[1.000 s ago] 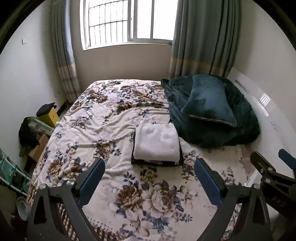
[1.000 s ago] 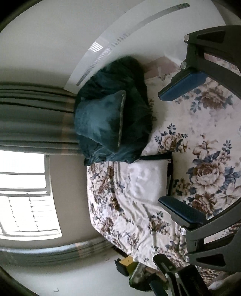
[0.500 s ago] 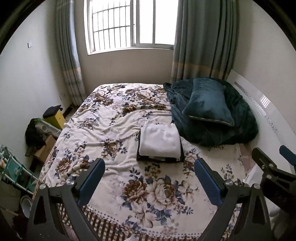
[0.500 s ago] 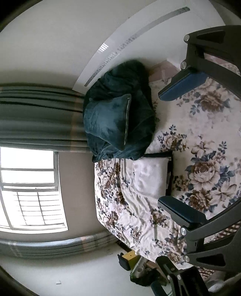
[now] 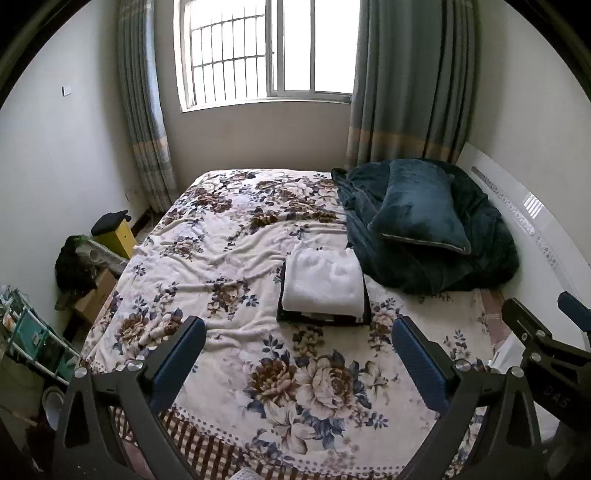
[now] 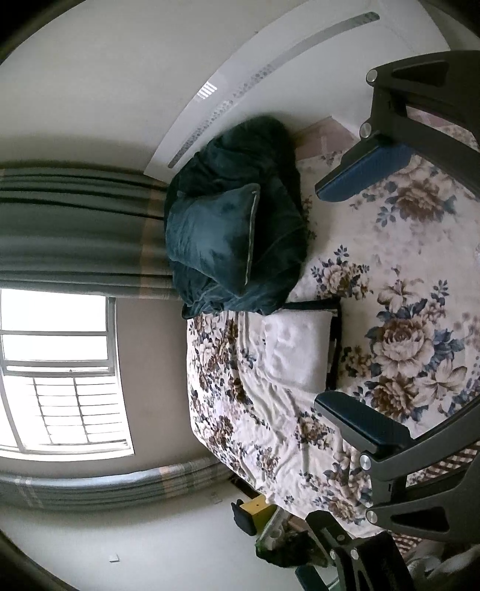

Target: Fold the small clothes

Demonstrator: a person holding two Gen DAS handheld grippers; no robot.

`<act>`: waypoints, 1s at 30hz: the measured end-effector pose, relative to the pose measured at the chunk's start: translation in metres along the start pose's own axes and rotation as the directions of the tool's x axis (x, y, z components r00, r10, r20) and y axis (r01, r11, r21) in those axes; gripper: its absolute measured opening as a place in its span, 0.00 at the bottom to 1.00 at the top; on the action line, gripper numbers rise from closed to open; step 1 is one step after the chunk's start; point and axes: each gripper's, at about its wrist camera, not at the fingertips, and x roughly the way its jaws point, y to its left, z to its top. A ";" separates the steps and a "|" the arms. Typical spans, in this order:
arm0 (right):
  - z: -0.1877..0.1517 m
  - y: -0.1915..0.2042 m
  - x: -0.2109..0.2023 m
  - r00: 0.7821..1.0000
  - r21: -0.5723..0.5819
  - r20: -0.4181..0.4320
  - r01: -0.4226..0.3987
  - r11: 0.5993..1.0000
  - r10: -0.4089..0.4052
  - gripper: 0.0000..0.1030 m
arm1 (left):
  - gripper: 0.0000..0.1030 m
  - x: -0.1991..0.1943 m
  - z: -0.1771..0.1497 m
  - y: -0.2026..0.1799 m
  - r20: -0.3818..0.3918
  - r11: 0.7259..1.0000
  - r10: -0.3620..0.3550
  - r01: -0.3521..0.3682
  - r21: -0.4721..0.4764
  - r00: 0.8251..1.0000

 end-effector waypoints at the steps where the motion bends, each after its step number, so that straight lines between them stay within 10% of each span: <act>1: 0.000 0.001 0.001 1.000 0.005 -0.001 0.004 1.000 -0.004 1.00 | 1.00 -0.001 0.000 0.000 -0.001 1.000 0.000 0.000 -0.001 1.000; 30: 0.010 0.000 -0.002 0.999 -0.020 -0.011 -0.042 0.999 0.041 1.00 | 1.00 -0.004 -0.010 0.000 0.000 1.000 0.022 -0.022 -0.017 1.000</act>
